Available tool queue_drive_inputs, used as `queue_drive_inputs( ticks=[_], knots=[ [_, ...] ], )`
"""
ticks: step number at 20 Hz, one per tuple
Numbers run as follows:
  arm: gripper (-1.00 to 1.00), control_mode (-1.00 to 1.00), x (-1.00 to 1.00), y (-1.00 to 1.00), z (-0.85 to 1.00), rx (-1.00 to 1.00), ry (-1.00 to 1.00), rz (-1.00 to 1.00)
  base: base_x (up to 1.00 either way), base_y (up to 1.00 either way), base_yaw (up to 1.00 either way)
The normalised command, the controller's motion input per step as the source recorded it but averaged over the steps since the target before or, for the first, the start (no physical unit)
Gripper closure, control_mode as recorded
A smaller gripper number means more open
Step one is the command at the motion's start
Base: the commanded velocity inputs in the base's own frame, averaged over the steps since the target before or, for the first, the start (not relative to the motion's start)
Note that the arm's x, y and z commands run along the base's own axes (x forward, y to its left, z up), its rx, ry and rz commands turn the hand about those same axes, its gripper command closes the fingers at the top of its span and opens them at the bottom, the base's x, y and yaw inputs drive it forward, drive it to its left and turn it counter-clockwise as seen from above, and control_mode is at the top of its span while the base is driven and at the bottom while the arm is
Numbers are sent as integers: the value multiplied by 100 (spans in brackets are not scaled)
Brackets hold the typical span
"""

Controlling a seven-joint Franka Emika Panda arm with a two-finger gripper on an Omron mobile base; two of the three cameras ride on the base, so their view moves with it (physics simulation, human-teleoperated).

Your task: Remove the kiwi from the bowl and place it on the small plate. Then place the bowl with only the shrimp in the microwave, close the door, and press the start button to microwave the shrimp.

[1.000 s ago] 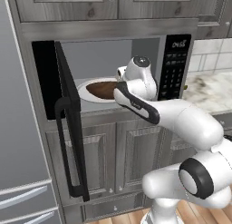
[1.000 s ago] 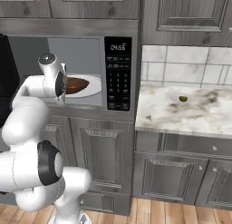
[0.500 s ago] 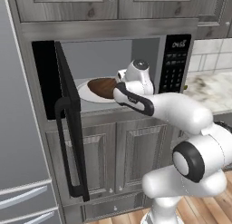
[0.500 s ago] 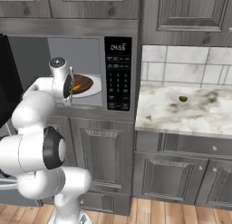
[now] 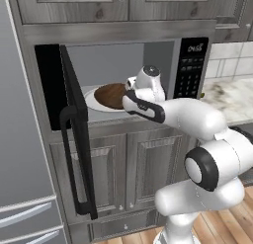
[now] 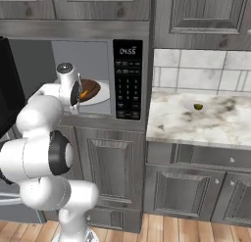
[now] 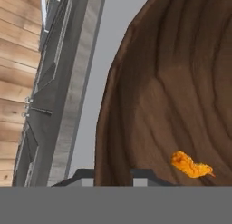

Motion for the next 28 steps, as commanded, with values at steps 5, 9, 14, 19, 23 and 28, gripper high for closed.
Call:
queue_drive_inputs(
  ticks=[5, 9, 14, 19, 23, 28],
  knots=[
    [-100, -100, -14, 2, 0, 0, 4, 0, 0, 0, 0],
    [-100, -100, -88, 0, 31, 0, -19, 0, 0, 0, 0],
    [-100, -100, -100, 25, 26, -3, -18, 0, 0, 0, 0],
    [-100, -100, -100, 7, 9, -11, -15, 0, 0, 0, 0],
    [-100, -100, -100, 0, 0, -16, -21, 0, 0, 0, 0],
    [-100, -100, -100, 2, 1, -15, -23, 0, 0, 0, 0]
  ],
)
